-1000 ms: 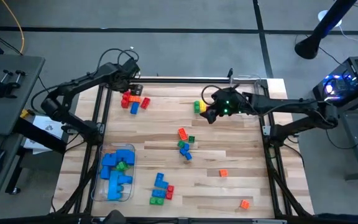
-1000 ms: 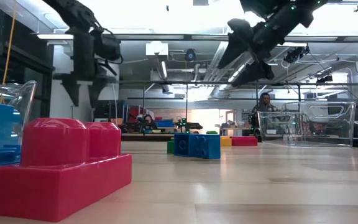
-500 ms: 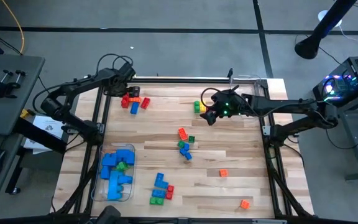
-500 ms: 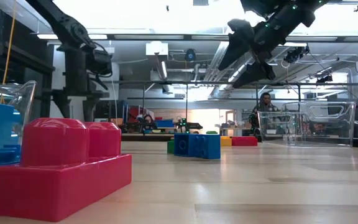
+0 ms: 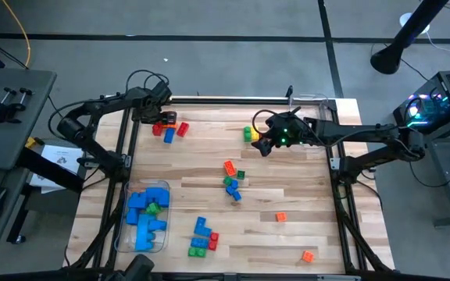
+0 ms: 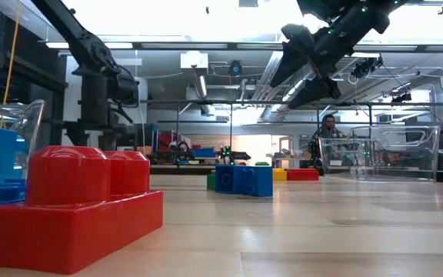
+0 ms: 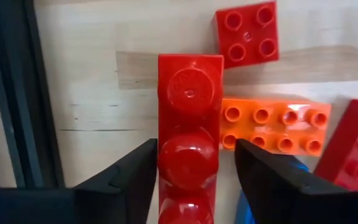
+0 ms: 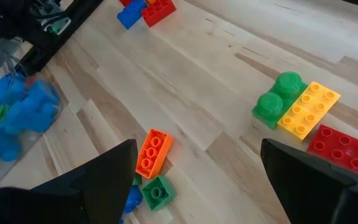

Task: Sort blocks by size
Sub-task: Put the large red game piece into the bottom transparent bin

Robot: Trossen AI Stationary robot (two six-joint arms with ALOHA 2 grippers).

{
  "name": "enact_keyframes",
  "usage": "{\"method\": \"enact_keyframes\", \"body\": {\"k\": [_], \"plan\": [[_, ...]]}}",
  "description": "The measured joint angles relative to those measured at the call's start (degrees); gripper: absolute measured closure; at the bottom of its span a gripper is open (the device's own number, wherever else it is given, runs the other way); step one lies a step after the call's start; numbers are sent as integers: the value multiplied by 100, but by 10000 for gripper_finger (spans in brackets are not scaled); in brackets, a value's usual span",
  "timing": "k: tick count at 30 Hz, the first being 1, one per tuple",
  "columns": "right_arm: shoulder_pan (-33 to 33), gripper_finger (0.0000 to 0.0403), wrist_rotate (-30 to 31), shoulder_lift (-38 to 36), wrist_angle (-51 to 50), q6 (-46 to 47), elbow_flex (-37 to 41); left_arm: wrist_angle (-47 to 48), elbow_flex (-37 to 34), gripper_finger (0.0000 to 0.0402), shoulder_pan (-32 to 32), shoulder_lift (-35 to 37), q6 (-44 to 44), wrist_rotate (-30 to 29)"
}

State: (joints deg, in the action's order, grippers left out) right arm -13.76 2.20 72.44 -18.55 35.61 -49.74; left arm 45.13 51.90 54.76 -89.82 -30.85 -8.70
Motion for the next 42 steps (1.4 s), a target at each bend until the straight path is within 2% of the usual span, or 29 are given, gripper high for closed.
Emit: {"method": "enact_keyframes", "body": {"k": [7,11,15,19,22,24,27,30,34,38,42], "plan": [[28,66,1,0,-2,166,0,-130,9,248,-2,-173,153,-20],[69,66,69,2,-2,168,-2,-115,-2,282,-2,26,308,19],[70,66,146,2,-2,167,-2,-123,-2,319,-2,494,347,67],[70,66,194,2,-2,160,-2,-35,-2,320,-2,1148,347,107],[70,66,205,2,-2,149,-2,323,0,320,-109,1754,345,437],[70,66,205,2,-2,147,-2,618,0,320,-410,2200,281,816],[70,66,204,2,-2,67,-2,1235,0,320,-1268,2917,-64,1355],[70,66,205,2,-8,-20,-2,1786,0,320,-2537,3672,-837,1696],[70,66,209,2,-28,-151,-4,2325,2,320,-4601,4460,-2675,1831],[70,66,380,2,-32,-263,-4,2388,4,320,-6616,4640,-4251,1666],[68,66,572,4,-47,-266,-7,1835,6,320,-8106,4231,-4815,1800]]}}
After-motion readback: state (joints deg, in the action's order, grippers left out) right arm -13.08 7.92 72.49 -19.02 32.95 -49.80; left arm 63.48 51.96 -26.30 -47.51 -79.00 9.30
